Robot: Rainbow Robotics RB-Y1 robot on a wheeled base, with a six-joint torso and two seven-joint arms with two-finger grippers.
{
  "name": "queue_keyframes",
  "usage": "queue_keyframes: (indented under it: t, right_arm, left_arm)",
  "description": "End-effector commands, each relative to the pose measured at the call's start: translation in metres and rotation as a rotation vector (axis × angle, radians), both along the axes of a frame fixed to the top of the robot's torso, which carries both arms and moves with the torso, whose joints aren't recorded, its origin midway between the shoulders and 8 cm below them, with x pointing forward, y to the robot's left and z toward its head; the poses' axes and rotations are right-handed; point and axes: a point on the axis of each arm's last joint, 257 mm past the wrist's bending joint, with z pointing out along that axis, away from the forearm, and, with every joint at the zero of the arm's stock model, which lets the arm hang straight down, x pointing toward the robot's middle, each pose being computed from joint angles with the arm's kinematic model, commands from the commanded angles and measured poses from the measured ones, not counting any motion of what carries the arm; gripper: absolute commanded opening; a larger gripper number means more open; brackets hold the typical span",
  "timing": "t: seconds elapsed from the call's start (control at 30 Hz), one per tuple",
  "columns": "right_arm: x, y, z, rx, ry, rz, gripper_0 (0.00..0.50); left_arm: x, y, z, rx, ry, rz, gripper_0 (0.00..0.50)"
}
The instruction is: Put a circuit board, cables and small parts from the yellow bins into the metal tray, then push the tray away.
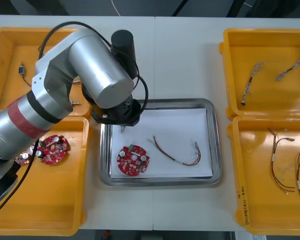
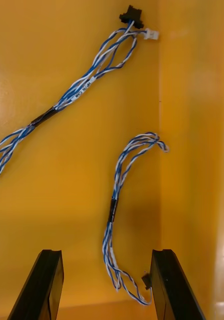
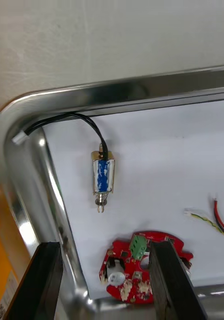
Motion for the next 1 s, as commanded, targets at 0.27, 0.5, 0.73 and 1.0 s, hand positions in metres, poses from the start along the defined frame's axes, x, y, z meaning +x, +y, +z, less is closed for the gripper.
queue_keyframes:
  t: [0.27, 0.5, 0.73, 1.0]
  right_arm:
    - [0.019, 0.021, -0.002, -0.007, -0.050, 0.062, 0.500]
    - [0.013, 0.015, -0.021, -0.031, -0.033, 0.068, 0.500]
    - [0.002, 0.010, -0.039, -0.035, -0.002, 0.069, 0.500]
    - [-0.001, 0.010, -0.046, -0.035, 0.008, 0.076, 0.500]
  left_arm:
    - [0.018, 0.035, 0.090, -0.135, -0.129, 0.097, 0.500]
    - [0.040, 0.073, 0.128, -0.151, -0.222, 0.131, 0.500]
    - [0.061, 0.120, 0.138, -0.089, -0.262, 0.185, 0.500]
    - [0.079, 0.170, 0.146, -0.046, -0.257, 0.243, 0.500]
